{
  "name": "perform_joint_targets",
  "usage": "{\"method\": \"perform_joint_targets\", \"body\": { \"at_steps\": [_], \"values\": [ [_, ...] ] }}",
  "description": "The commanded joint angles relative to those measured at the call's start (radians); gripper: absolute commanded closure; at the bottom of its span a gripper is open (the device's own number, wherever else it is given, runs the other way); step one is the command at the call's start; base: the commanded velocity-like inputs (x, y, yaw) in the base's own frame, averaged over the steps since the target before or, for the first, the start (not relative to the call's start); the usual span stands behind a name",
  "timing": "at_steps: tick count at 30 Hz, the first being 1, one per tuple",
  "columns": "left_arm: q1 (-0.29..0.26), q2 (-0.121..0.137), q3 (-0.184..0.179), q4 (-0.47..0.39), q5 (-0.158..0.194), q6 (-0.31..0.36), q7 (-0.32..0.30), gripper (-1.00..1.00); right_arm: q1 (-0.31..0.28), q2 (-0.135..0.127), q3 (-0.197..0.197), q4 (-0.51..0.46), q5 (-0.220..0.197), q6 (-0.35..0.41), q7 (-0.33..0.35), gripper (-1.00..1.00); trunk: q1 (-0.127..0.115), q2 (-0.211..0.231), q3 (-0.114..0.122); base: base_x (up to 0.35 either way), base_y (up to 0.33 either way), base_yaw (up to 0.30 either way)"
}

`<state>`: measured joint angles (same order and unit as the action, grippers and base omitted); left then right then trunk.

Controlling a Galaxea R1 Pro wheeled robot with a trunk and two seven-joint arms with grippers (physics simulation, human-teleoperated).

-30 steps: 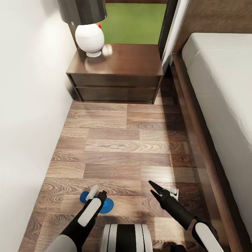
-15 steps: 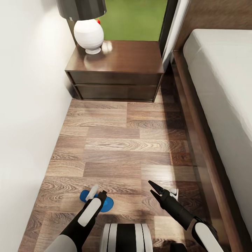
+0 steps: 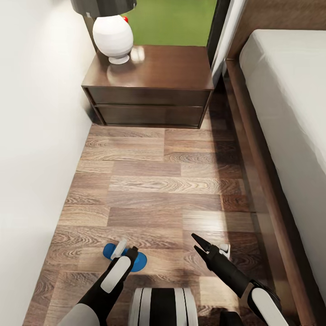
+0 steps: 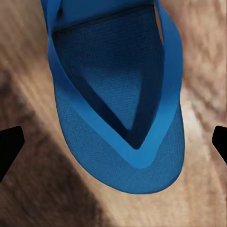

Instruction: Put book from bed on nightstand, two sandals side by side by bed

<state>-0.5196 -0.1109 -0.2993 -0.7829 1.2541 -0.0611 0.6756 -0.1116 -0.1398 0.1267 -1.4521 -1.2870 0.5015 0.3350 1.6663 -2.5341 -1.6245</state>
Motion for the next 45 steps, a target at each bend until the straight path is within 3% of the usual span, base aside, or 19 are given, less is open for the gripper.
{"method": "perform_joint_targets", "body": {
  "at_steps": [1,8,45],
  "values": [
    [0.0,0.001,-0.003,-0.001,0.008,-0.006,0.004,-1.0,0.0,0.0,0.001,0.0,-0.006,0.003,0.0,-1.0,0.0,0.0,-0.004,0.0,0.0,0.0],
    [0.0,0.001,-0.004,-0.001,0.008,-0.006,0.004,-1.0,0.0,0.001,0.002,-0.002,-0.006,0.003,0.001,-1.0,0.003,-0.002,-0.032,0.0,0.0,0.0],
    [0.0,0.0,-0.006,-0.002,0.008,-0.005,0.004,-1.0,0.0,0.002,0.002,-0.005,-0.005,0.003,0.001,-1.0,0.003,-0.002,-0.032,0.026,0.0,0.0]
  ]
}}
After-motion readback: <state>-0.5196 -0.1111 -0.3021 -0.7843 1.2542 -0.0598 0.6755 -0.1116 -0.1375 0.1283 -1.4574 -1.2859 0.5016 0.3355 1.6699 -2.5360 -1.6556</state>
